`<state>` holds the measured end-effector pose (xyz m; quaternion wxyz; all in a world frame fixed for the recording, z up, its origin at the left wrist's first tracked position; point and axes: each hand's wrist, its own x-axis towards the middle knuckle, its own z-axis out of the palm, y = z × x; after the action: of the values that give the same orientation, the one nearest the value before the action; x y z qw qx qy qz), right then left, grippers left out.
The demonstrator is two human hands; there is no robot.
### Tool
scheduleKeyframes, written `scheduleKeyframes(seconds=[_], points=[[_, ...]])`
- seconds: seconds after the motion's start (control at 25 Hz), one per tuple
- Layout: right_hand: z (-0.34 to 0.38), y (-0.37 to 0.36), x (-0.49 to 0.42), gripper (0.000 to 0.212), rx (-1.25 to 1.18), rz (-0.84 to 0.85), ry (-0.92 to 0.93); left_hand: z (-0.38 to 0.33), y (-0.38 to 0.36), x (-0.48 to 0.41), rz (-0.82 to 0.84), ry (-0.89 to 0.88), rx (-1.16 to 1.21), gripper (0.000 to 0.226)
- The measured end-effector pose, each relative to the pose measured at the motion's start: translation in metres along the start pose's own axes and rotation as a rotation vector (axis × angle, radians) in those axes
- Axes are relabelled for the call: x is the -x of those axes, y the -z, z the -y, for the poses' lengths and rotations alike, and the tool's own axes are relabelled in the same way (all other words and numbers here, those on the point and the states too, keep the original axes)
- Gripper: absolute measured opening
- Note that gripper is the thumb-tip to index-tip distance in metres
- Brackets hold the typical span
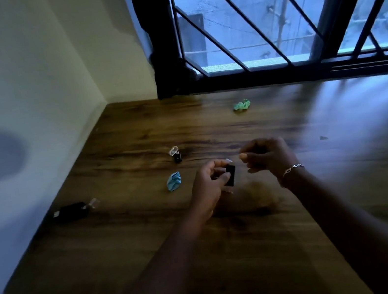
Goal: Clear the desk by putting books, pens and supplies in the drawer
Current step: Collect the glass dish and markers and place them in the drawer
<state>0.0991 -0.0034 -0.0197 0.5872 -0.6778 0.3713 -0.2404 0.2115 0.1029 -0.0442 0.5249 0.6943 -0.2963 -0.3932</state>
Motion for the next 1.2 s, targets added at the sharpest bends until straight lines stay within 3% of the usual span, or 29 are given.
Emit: scheduleKeyframes(seconds=[0.24,0.48,0.8,1.2], points=[[-0.005,-0.012,-0.003,0.021,0.033,0.008,0.005,0.003,0.000,0.004,-0.025,-0.023,-0.084,0.026],[-0.011,-0.018,-0.004,0.008,0.097,0.022,0.049,0.005,0.008,0.006,-0.018,-0.048,-0.135,0.026],[-0.018,-0.024,-0.003,0.022,0.156,0.039,0.121,0.008,0.011,0.007,-0.029,-0.091,-0.268,0.031],[-0.031,-0.024,0.002,0.010,0.084,0.075,0.127,0.011,0.002,0.014,-0.082,-0.148,-0.389,0.032]])
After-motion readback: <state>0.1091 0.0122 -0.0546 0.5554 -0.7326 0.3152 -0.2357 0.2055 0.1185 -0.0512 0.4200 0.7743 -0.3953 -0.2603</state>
